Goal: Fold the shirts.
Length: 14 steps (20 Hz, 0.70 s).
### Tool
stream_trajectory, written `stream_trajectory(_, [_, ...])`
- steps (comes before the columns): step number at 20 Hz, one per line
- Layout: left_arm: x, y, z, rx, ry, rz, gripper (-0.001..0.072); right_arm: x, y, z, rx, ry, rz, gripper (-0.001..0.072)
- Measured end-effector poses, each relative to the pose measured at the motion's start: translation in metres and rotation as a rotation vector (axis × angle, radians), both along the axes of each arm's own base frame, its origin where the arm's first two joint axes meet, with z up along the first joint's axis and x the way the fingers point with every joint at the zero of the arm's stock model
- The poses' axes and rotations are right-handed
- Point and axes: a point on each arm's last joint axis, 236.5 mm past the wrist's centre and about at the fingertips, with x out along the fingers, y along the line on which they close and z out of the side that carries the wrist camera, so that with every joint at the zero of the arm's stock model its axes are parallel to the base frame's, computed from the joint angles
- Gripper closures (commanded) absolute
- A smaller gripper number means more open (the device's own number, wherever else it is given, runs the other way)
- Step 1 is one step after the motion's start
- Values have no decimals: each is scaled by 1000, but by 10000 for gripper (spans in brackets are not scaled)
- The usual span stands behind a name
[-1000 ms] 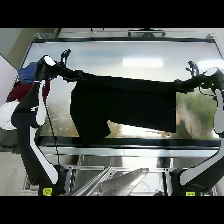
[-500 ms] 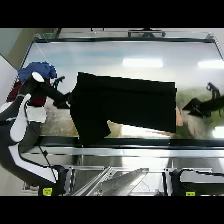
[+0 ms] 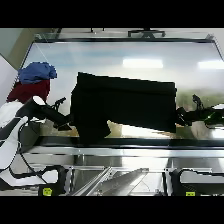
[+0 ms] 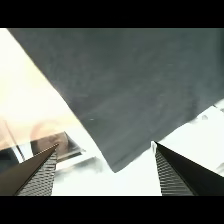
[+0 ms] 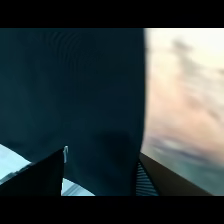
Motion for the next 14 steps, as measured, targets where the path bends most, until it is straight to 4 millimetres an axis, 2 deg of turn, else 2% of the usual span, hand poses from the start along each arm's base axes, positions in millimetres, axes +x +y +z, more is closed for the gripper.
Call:
stream_trajectory(2, [-10, -11, -9, -13, 21, -7, 79, 0, 12, -2, 10, -4, 29, 213])
stream_trajectory(4, [-10, -23, -16, -26, 24, -22, 85, 0, 20, -4, 15, -10, 57, 341])
stream_trajectory(6, [-7, -36, -18, -58, 25, -52, 401, -2, 25, -4, 21, -8, 76, 355])
stream_trajectory(7, [1, -40, -19, -59, 6, -66, 565, -3, 28, -3, 29, -6, 84, 533])
stream_trajectory(8, [16, -42, -20, -50, -41, -68, 699, -5, 29, -4, 28, -3, 95, 621])
stream_trajectory(9, [34, -45, -19, -42, -95, -63, 699, -8, 31, -4, 33, 3, 106, 623])
stream_trajectory(10, [46, -44, -15, -26, -135, -80, 699, -9, 32, -3, 36, -1, 117, 683])
stream_trajectory(11, [58, -47, -6, -31, -169, -84, 698, -10, 36, 1, 54, -2, 121, 687])
stream_trajectory(14, [85, -56, 35, -62, -266, -98, 691, -8, 41, 18, 87, -27, 131, 688])
